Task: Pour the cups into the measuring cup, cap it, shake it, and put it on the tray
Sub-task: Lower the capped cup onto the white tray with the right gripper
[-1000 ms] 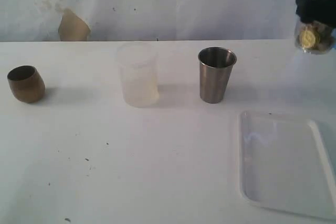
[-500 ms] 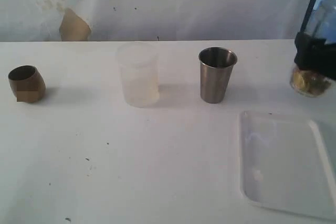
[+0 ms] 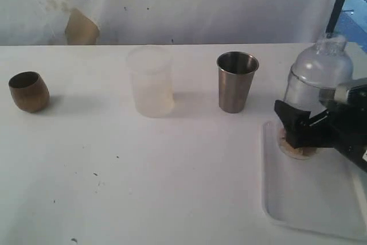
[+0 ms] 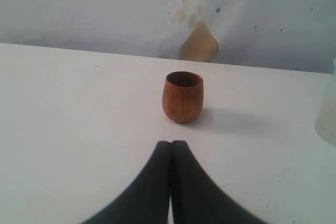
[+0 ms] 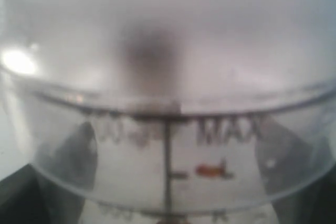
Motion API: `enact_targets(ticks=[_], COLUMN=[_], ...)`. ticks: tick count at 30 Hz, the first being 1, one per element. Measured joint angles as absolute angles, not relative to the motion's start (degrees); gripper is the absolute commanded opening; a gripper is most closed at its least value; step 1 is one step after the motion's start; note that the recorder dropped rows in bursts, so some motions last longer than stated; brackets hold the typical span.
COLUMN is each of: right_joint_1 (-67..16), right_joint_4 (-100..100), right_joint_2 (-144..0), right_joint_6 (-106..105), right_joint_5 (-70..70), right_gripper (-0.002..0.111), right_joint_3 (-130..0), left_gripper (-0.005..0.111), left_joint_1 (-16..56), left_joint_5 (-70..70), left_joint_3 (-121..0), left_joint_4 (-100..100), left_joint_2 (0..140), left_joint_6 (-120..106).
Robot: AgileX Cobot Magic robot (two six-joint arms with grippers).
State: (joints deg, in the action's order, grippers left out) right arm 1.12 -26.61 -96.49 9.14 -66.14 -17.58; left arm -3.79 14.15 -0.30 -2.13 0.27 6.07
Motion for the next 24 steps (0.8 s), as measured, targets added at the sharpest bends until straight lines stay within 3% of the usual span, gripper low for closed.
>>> enact_targets(ticks=[7,24], right_joint_1=[1.1,1.1], right_joint_4=[-26.1,-21.8], right_joint_2=[-107.3,-105.3], right_joint_6=[2.7,1.9], right_joint_5=[-71.4,-67.8], right_gripper=[0.0,0.0], right_joint_3=[-17.8,-18.3], left_gripper=[0.0,0.0], left_joint_1=[-3.8,-3.8], left_joint_5=[14.1,14.1], left_joint_3=[-0.3,-0.3], left_joint_4=[-2.1,-2.1], left_joint_2=[0.3,0.3], left_joint_6=[6.1,6.1])
